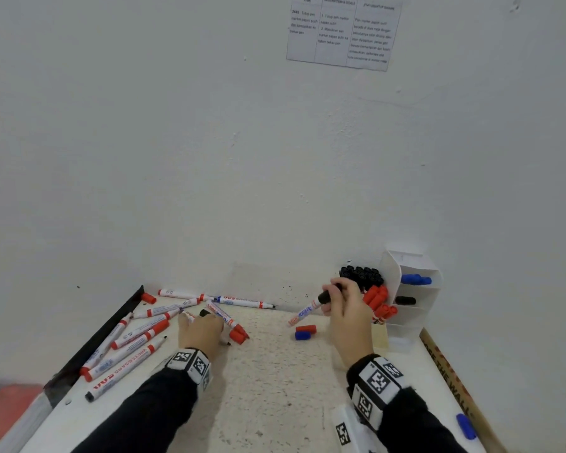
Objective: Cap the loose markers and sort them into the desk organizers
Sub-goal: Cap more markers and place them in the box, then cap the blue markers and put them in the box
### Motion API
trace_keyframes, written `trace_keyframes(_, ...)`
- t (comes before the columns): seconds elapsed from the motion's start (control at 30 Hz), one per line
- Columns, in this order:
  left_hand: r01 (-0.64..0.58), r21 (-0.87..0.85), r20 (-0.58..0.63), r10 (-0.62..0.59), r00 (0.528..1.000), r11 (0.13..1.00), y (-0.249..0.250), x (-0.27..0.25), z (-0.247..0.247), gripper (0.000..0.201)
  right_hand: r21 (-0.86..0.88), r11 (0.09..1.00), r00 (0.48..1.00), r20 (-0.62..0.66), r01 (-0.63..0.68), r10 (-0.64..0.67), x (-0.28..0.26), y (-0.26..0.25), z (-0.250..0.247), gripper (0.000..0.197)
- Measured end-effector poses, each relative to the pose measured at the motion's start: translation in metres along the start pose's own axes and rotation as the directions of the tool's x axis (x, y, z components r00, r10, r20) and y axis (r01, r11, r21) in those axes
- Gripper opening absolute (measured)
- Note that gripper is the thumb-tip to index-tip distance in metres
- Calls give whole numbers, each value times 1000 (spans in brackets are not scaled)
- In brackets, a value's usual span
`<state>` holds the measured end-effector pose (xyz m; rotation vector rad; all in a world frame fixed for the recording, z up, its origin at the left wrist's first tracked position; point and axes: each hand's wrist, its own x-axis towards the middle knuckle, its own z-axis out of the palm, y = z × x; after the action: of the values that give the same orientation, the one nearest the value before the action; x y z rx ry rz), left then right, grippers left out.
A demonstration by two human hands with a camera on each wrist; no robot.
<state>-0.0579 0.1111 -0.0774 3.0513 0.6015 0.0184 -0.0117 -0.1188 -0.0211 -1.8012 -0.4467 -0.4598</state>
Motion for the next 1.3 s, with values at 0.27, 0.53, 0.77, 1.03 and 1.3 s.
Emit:
trace_keyframes(0.27, -43, -159, -282, -4, 959, 986, 6, 6, -12, 23, -167, 962, 912, -317, 218, -261, 23, -11, -68, 25)
trace_keyframes(0.53, -266, -795, -477, -291, 829, 546, 48, -3, -60, 20, -352, 895, 794, -443, 272, -416, 24, 10, -124, 16)
trace_keyframes(0.77, -134, -914, -227, -209, 951, 382, 83, -40, -40, 11, -332, 941, 909, -370, 62, -190, 14, 40, -124, 22)
trace_keyframes(1.03, 13, -918, -26, -93, 995, 396, 99, -66, -3, 10, -321, 907, 959, -161, -273, 232, 20, 58, -113, 32)
trace_keyframes(1.3, 32, -890, 4, -61, 998, 454, 107, -78, 9, 14, -553, 494, 717, -311, -670, 624, -24, 81, -150, 36)
